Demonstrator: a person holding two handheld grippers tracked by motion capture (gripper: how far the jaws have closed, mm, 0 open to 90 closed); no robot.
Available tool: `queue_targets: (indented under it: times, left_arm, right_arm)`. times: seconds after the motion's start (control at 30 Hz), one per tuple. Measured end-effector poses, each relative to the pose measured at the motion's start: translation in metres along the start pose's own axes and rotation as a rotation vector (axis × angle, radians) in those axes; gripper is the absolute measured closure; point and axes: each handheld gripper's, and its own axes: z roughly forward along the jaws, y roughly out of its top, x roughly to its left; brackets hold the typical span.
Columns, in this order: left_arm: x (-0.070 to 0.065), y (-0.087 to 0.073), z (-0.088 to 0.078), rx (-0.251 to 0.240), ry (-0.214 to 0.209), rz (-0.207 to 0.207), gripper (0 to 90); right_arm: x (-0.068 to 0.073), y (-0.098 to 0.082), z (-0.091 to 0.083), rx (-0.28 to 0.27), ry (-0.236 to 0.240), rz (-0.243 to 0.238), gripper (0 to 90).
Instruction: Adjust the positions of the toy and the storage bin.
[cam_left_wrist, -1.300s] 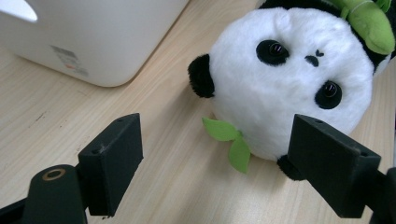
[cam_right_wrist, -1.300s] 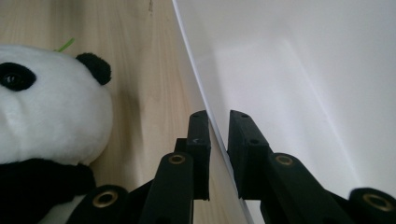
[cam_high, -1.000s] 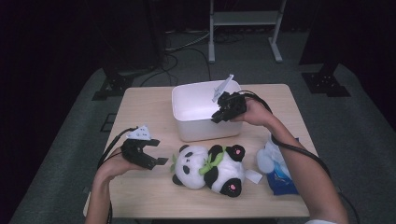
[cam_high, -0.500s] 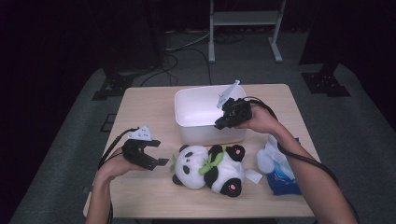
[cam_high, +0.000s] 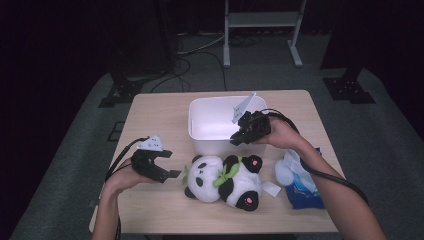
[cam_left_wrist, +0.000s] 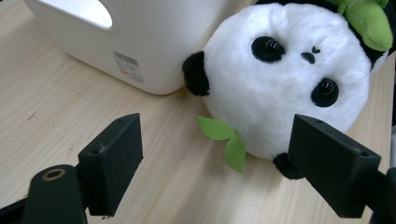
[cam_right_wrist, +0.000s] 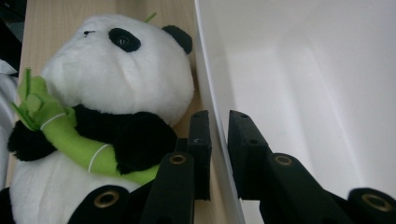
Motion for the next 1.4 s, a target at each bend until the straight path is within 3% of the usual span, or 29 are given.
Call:
queue_targets:
  times: [0.37, 0.6, 0.77, 1.1, 1.4]
  left_arm:
    - [0.000, 0.000, 0.000, 0.000, -0.001, -0.001, 16.7]
    - [0.000, -0.001, 0.000, 0.000, -0.003, -0.003, 16.7]
    - [-0.001, -0.001, 0.001, 0.002, -0.007, -0.008, 16.7]
    - [-0.002, -0.001, 0.001, 0.006, -0.010, -0.007, 16.7]
    - [-0.002, -0.001, 0.000, 0.005, -0.007, -0.004, 16.7]
  right_arm:
    - [0.007, 0.002, 0.001, 0.003, 0.019, -0.011, 77.6]
    - [0.012, 0.003, -0.006, -0.048, 0.030, 0.020, 62.2]
    - [0.023, 0.006, -0.013, -0.081, 0.013, 0.010, 55.3]
    - [0.044, 0.007, -0.014, -0.114, 0.087, -0.008, 49.9]
    - [0.061, 0.004, 0.010, -0.051, 0.153, -0.020, 45.0]
